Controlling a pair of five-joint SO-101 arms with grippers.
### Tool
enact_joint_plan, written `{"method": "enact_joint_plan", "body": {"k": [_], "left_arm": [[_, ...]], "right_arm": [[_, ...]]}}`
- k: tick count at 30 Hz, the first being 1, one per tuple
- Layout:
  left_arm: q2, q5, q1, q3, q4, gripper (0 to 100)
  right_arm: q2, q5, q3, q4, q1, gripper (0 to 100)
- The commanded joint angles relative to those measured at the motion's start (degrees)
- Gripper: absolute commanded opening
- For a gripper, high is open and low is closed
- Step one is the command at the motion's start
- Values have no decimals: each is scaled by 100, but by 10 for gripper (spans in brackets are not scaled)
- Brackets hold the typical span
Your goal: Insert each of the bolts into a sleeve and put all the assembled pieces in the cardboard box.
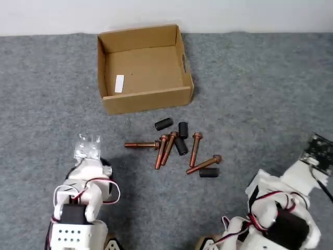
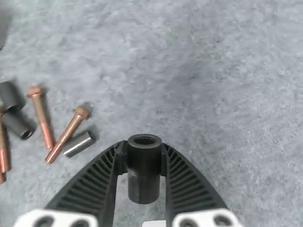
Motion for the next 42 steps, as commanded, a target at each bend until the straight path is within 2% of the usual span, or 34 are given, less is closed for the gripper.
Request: {"method": "enact_joint_plan", "body": {"k": [1, 5, 10, 13, 15, 17, 22, 26, 32, 35, 38, 42], "left_arm": [[176, 176, 132, -1033, 352, 6], [1196, 167, 325, -2044, 809, 7], [3244, 53, 580, -3398, 1275, 8], [4413, -1090, 835, -4031, 1459, 9], [5116, -2136, 923, -4462, 1345, 9], [5714, -2796, 932, -4831, 1204, 9], [7033, -3059, 941, -5903, 1037, 9], [8044, -3991, 949, -6905, 1433, 21], [9415, -4897, 958, -8488, 2382, 198], [10092, -5257, 1090, -9235, 2892, 224], [10734, -5354, 1354, -9815, 3288, 224], [11446, -5354, 1512, -10404, 3332, 224]], "right_arm": [[-4, -246, 141, -198, 295, 9], [-4, -545, 501, -295, 295, 9], [-13, -721, 695, -400, 286, 9], [-13, -721, 695, -400, 286, 9], [-13, -721, 703, -409, 286, 9], [-13, -721, 703, -426, 295, 9], [-13, -721, 712, -426, 303, 10], [-13, -730, 712, -426, 303, 10], [-13, -738, 721, -435, 303, 10], [-13, -747, 721, -453, 303, 10], [-13, -747, 738, -470, 303, 10], [-13, -747, 738, -470, 303, 10]]}}
